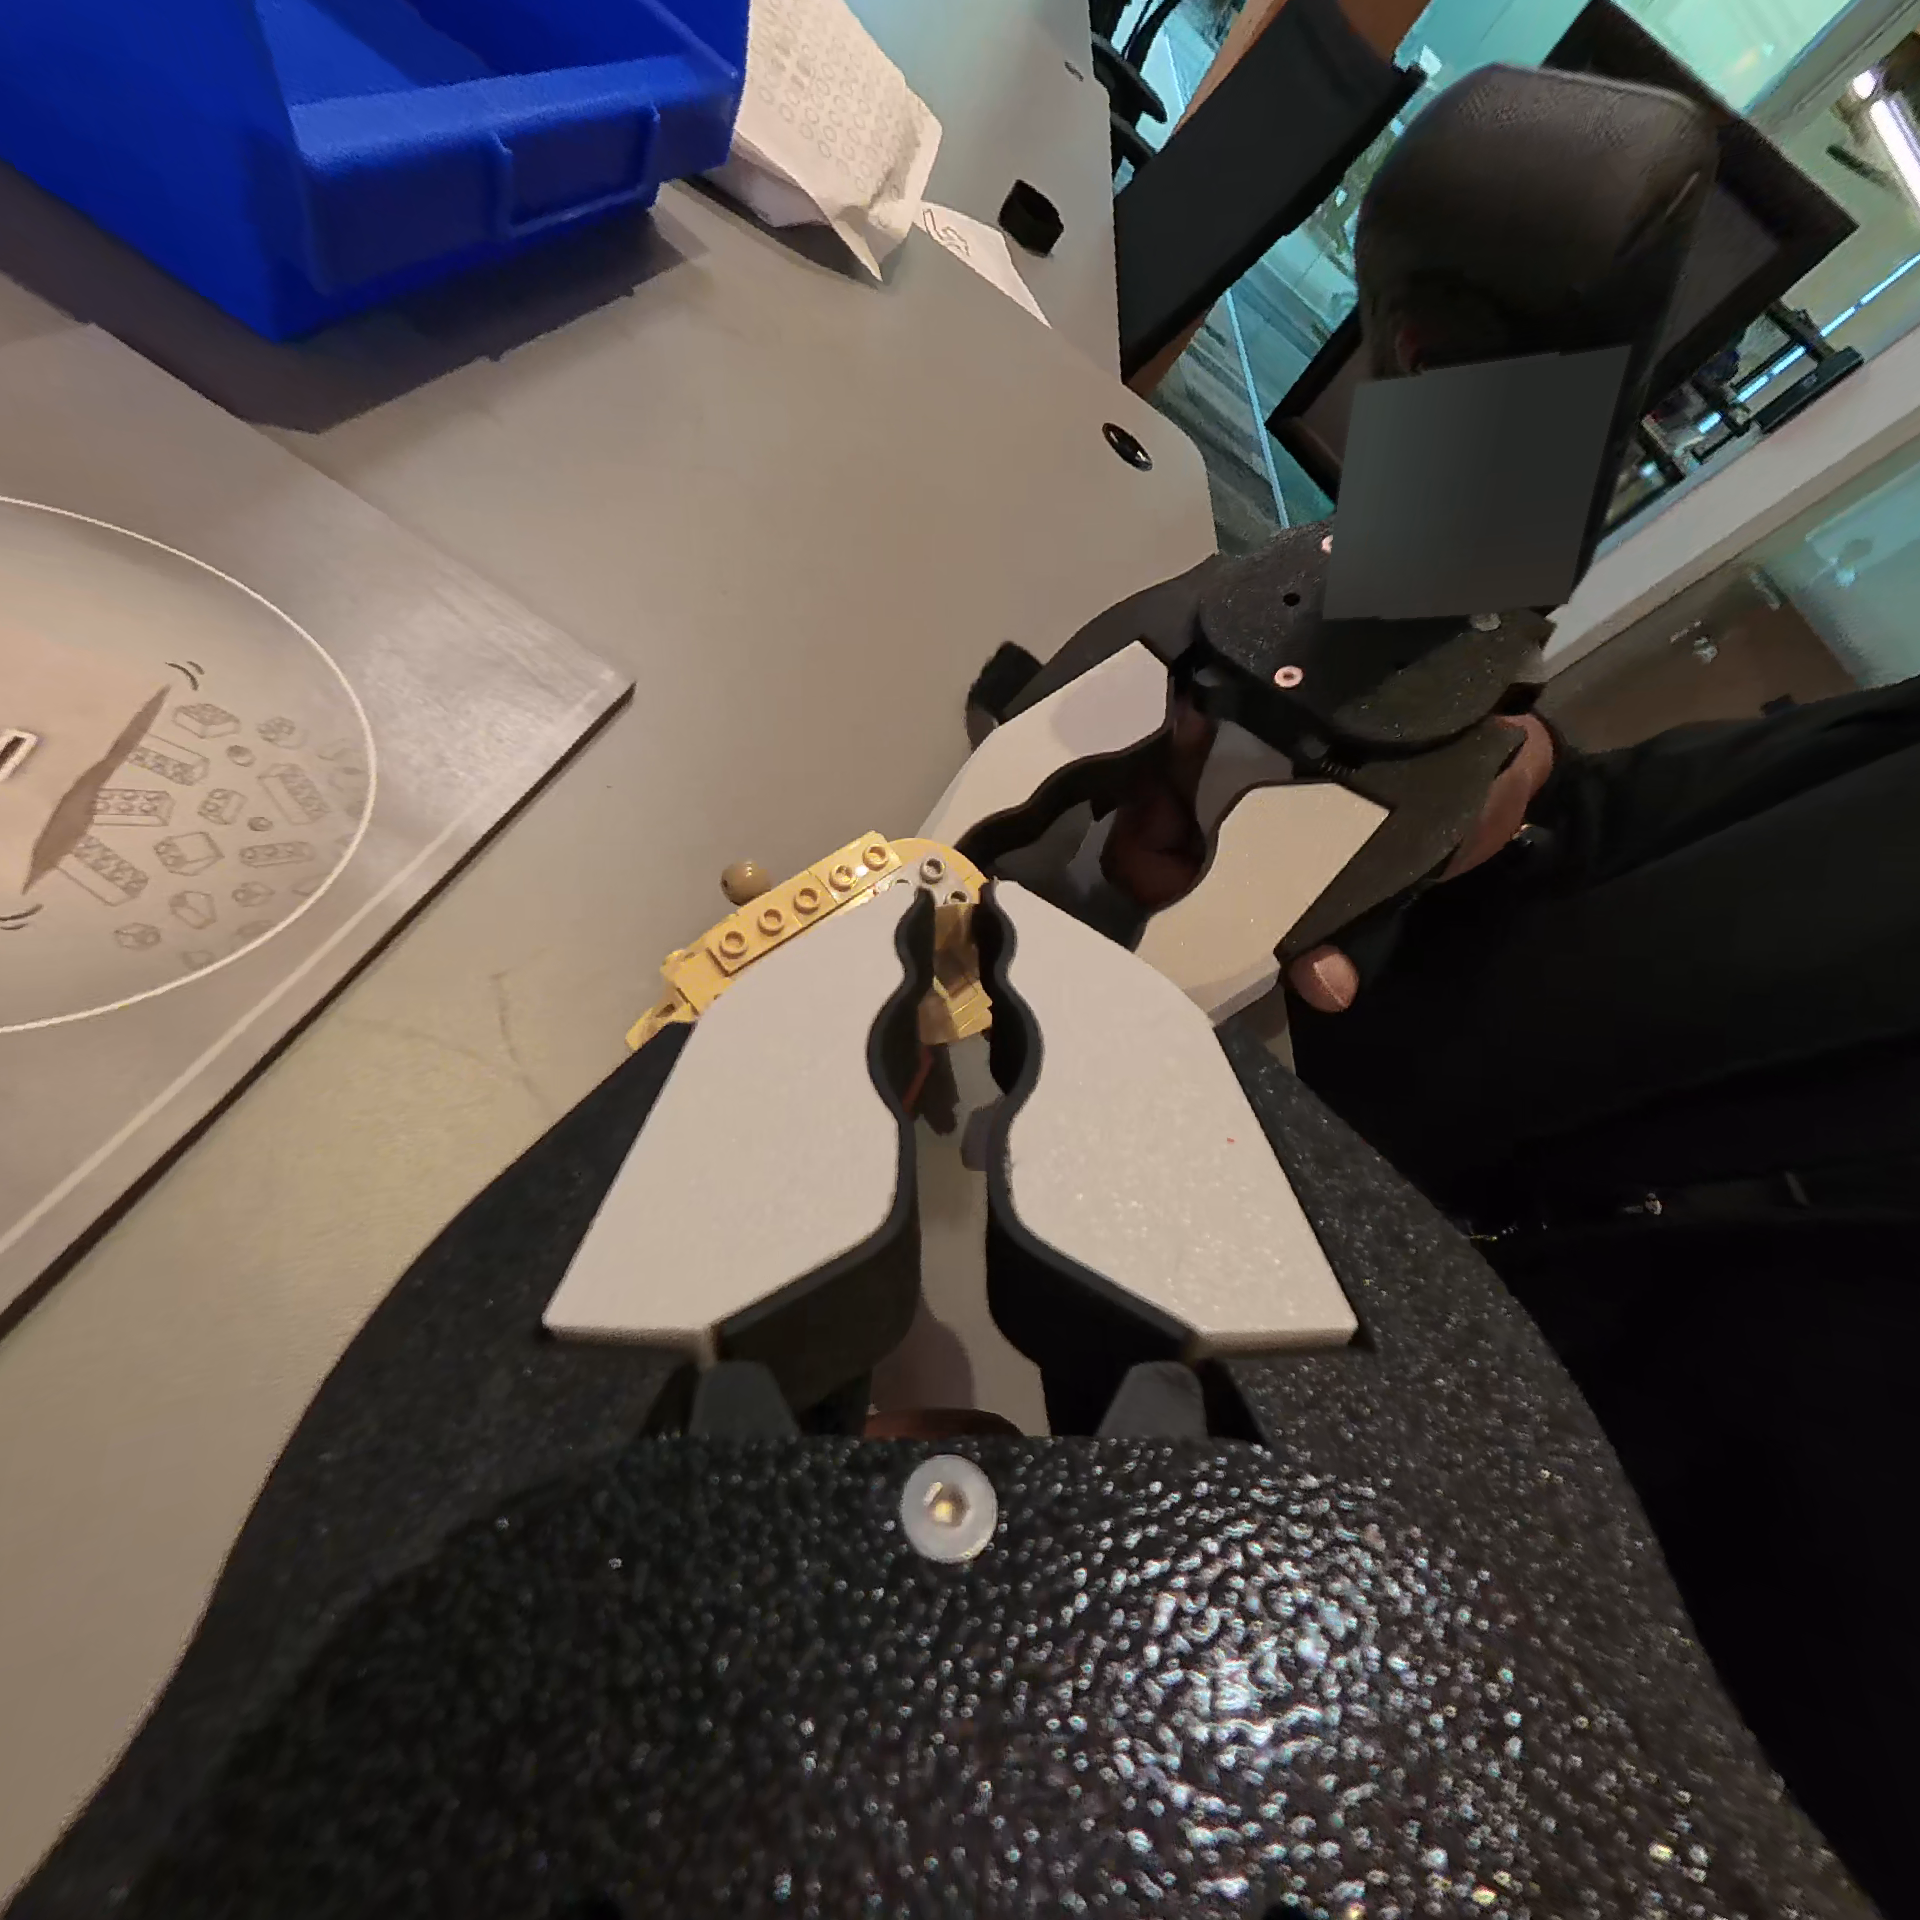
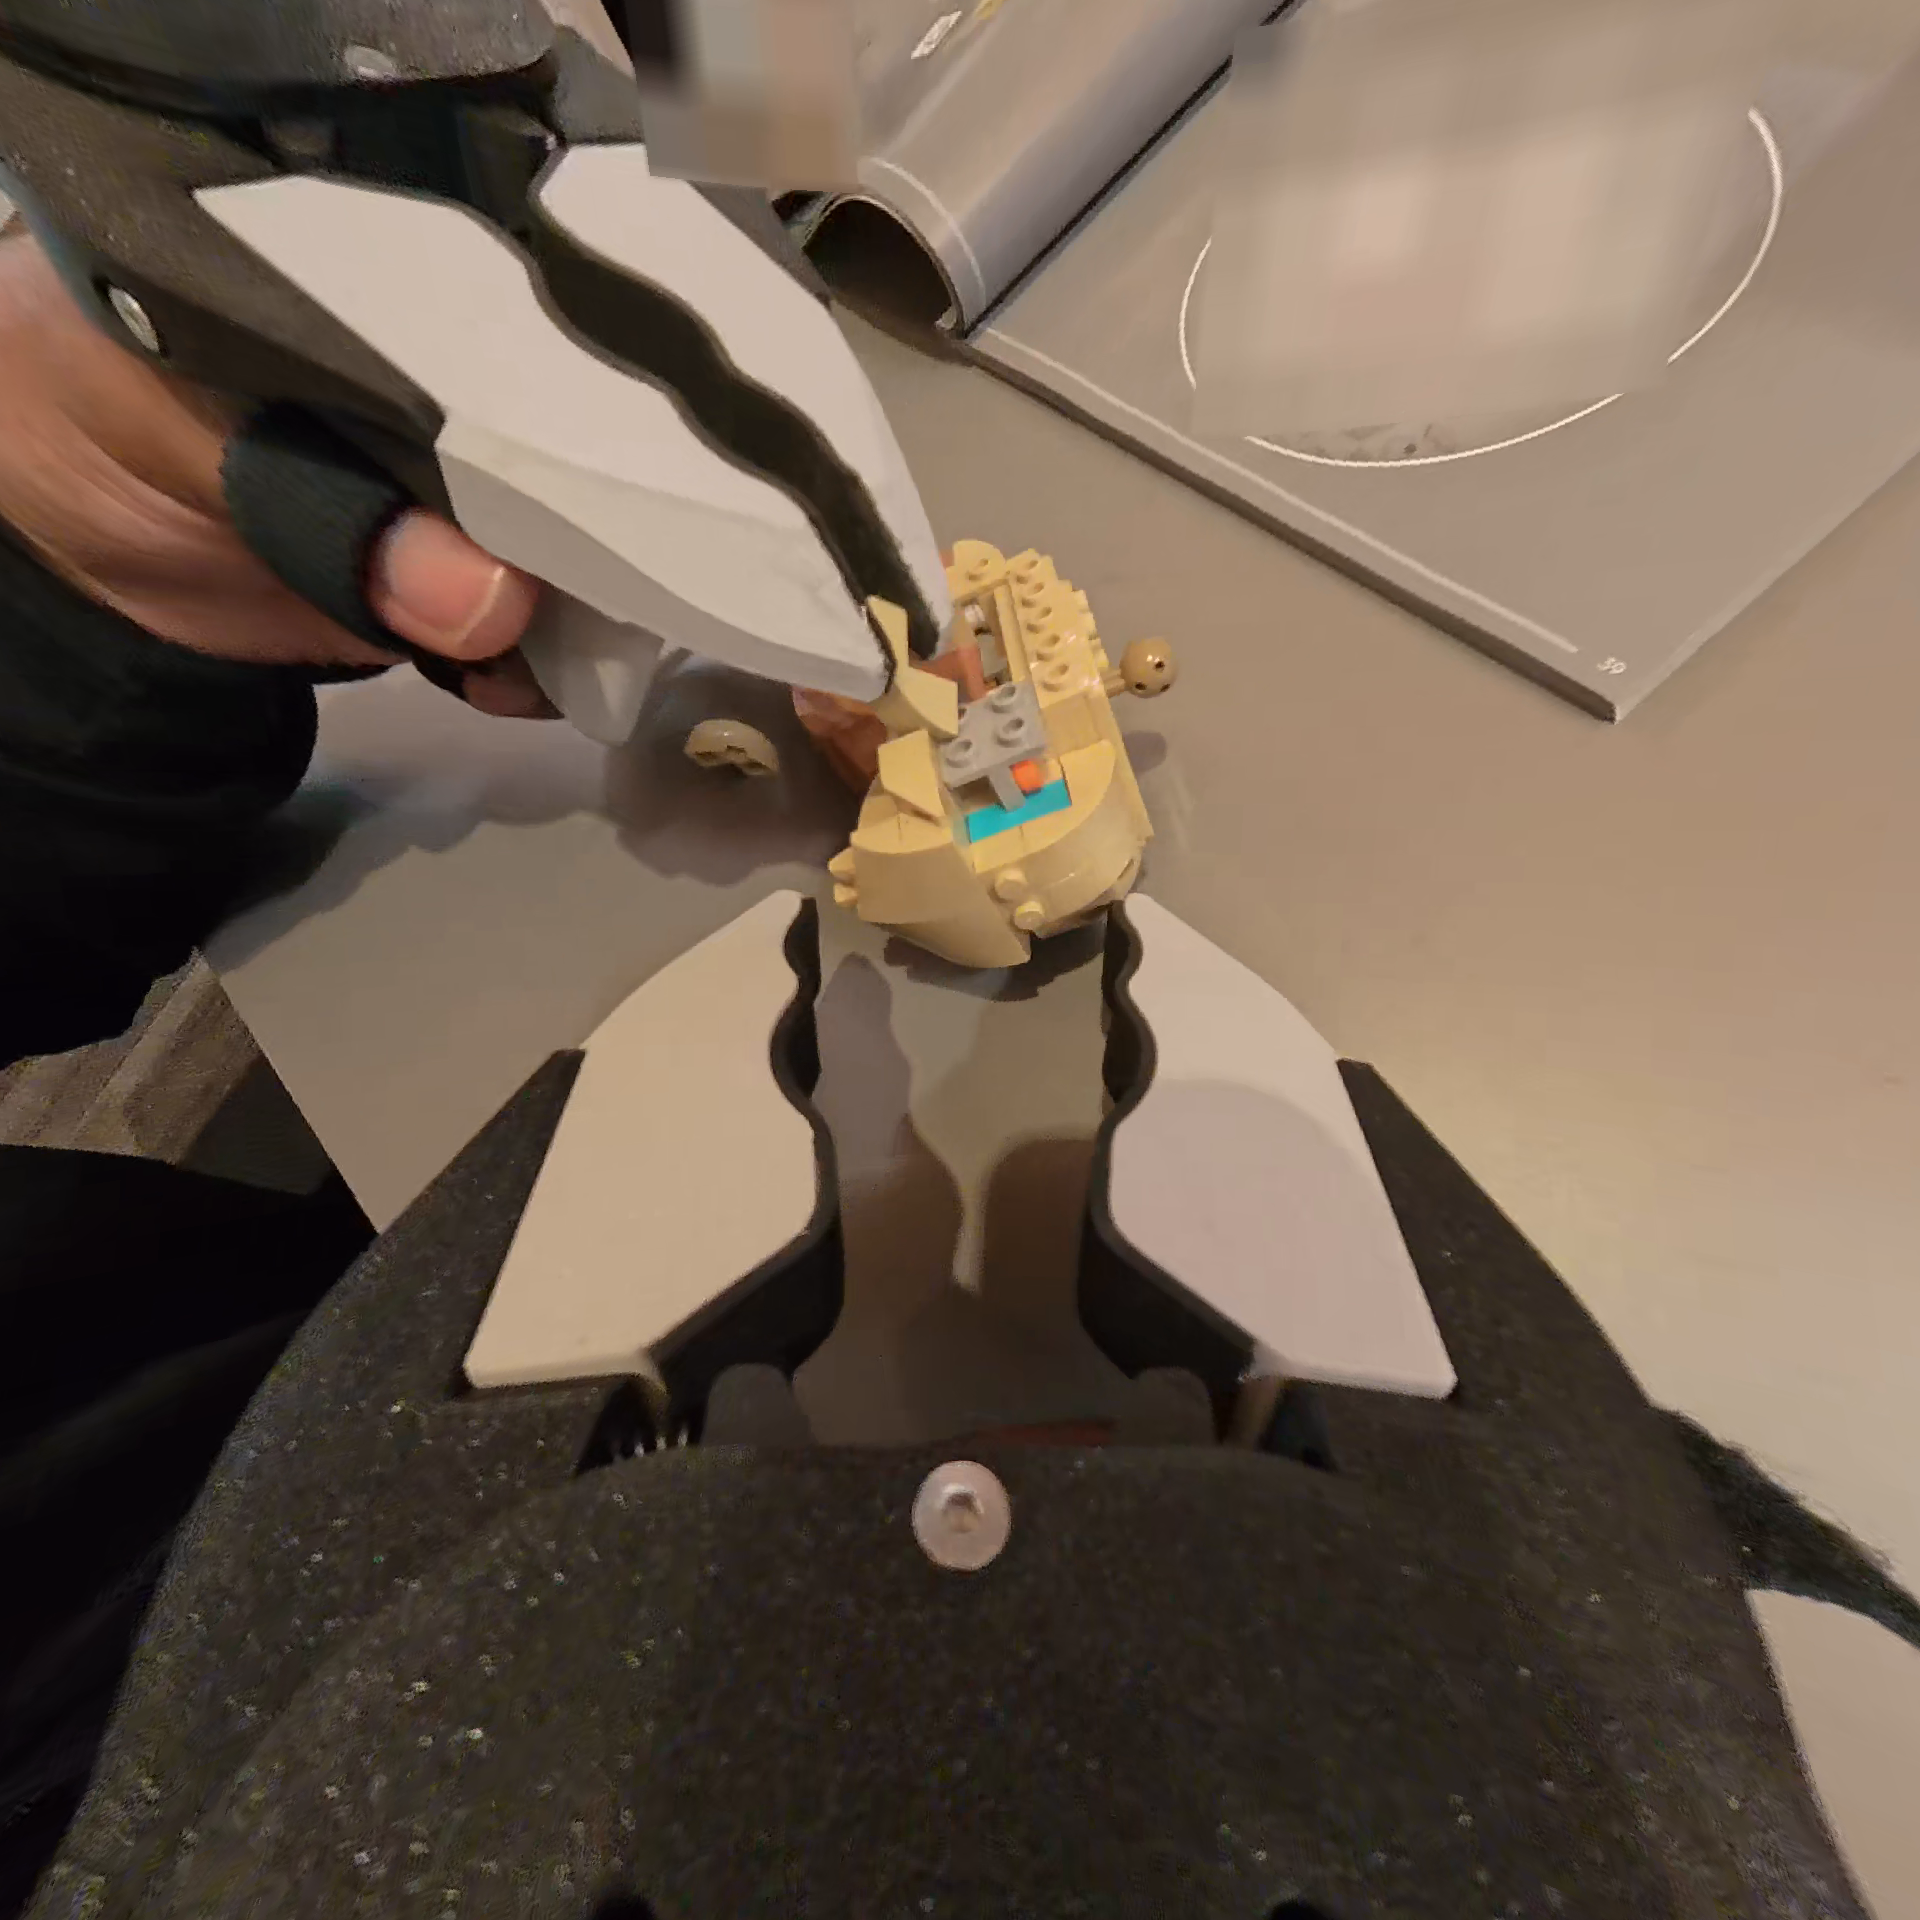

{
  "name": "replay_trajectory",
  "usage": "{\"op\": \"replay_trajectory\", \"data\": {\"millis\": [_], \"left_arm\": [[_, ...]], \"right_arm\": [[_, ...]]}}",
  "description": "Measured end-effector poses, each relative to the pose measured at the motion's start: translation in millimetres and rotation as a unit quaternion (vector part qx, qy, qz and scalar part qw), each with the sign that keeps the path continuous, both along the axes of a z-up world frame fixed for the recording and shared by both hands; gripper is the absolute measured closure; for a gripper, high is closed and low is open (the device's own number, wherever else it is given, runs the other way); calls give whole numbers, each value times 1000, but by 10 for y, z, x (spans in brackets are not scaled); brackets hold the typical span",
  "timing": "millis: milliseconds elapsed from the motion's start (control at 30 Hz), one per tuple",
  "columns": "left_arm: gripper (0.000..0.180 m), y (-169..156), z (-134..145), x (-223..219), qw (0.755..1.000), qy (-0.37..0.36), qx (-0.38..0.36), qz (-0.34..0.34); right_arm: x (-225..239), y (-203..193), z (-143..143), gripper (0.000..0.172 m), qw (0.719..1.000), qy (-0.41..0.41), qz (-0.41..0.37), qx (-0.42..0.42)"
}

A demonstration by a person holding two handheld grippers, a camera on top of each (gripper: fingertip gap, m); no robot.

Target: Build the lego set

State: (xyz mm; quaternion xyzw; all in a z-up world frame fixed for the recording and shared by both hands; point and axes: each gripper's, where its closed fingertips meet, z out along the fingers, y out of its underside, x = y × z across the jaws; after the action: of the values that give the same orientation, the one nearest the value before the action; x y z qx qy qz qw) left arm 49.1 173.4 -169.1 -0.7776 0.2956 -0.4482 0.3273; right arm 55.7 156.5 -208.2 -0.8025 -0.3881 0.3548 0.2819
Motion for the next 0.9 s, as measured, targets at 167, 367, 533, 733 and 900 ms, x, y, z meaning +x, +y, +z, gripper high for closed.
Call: {"op": "replay_trajectory", "data": {"millis": [167,367,533,733,900], "left_arm": [[173,5,2,13,1000,-10,-4,6],[173,-28,17,6,1000,-17,-4,9],[173,-44,73,-14,999,-35,4,25],[173,-34,288,-28,992,-95,27,73],[174,14,384,-47,976,-165,32,142]], "right_arm": [[-44,24,-27,112,999,-24,-7,27],[-61,76,-36,125,998,-34,-12,45],[-65,119,11,125,995,-36,-18,90],[-38,274,135,125,981,-30,-36,186],[-22,345,297,125,959,-17,-61,275]]}}
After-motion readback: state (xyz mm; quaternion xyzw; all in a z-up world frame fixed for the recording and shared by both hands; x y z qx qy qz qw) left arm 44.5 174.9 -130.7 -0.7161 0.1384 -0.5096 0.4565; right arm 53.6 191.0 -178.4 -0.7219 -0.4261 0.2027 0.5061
